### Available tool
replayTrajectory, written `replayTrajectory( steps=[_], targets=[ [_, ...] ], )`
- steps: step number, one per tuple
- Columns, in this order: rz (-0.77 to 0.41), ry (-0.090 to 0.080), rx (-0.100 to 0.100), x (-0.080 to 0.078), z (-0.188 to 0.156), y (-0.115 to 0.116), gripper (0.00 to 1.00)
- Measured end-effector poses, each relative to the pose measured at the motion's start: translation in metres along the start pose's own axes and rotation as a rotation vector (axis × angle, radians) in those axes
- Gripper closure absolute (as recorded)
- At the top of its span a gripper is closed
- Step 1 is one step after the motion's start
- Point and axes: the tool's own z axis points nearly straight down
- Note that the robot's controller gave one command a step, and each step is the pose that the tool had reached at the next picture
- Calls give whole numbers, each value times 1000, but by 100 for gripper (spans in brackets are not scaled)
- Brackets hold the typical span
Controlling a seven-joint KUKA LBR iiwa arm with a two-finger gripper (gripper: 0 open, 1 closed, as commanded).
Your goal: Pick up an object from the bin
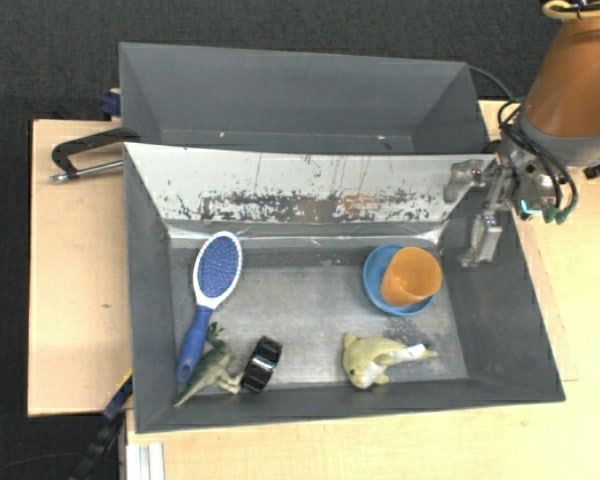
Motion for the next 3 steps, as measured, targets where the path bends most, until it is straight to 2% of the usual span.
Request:
replayTrajectory(
  steps=[1, 2, 3],
  targets=[
    [-22, 1, -1, 6, 147, 14, 0],
    [-22, -8, 1, 3, 141, 14, 100],
    [-59, -20, 4, 13, -13, 29, 100]
  ],
)
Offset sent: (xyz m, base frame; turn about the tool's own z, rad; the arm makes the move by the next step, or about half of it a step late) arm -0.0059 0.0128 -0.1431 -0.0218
